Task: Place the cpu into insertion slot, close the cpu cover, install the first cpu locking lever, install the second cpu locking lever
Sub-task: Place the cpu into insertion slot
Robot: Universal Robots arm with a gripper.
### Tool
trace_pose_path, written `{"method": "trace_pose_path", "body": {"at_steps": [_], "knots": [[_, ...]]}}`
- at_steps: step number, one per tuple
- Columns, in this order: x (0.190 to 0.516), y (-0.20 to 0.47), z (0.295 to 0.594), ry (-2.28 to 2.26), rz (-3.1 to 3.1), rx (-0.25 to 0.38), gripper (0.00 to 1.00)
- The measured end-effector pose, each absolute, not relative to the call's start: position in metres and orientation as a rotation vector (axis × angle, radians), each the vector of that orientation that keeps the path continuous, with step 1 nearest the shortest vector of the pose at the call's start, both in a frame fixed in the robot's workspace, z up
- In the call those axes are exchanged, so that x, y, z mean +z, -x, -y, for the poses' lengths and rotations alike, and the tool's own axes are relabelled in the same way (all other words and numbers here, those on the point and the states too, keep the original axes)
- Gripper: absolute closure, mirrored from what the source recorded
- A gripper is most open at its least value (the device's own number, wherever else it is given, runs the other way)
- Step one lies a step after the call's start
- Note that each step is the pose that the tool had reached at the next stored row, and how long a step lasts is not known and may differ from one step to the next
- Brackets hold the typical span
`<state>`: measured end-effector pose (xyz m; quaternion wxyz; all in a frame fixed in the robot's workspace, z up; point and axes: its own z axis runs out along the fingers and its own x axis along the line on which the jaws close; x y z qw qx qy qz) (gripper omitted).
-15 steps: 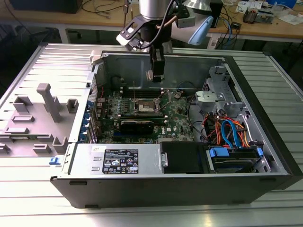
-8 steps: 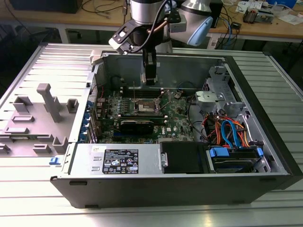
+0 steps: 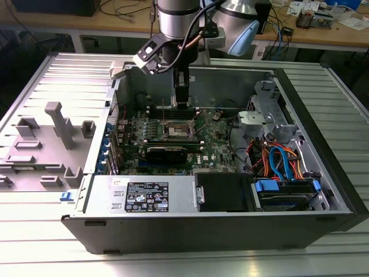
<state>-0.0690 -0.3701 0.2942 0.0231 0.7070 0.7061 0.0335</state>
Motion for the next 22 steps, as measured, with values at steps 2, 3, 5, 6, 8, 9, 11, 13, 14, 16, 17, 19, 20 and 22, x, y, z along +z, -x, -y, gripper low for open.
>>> {"method": "trace_pose_path", "body": {"at_steps": [2,3,5,6,8,9,11,13,14,16,17,19,20,22], "knots": [[0.2941,0.069,0.3702,-2.189,-2.186,0.104,0.45],[0.2936,0.069,0.3701,-2.189,-2.186,0.104,0.45],[0.2935,0.069,0.3701,-2.189,-2.186,0.104,0.45],[0.2934,0.069,0.3701,-2.189,-2.186,0.104,0.45],[0.2929,0.069,0.3701,-2.189,-2.186,0.104,0.45],[0.2926,0.069,0.3701,-2.189,-2.186,0.104,0.45],[0.292,0.069,0.3701,-2.189,-2.186,0.104,0.45],[0.2916,0.069,0.3702,-2.189,-2.186,0.104,0.45],[0.2913,0.069,0.3702,-2.189,-2.186,0.104,0.45],[0.291,0.069,0.3702,-2.189,-2.186,0.104,0.45],[0.2908,0.069,0.3702,-2.189,-2.186,0.104,0.45],[0.29,0.069,0.3703,-2.189,-2.186,0.104,0.45],[0.2896,0.069,0.3703,-2.189,-2.186,0.104,0.45],[0.288,0.069,0.3703,-2.189,-2.186,0.104,0.45]]}}
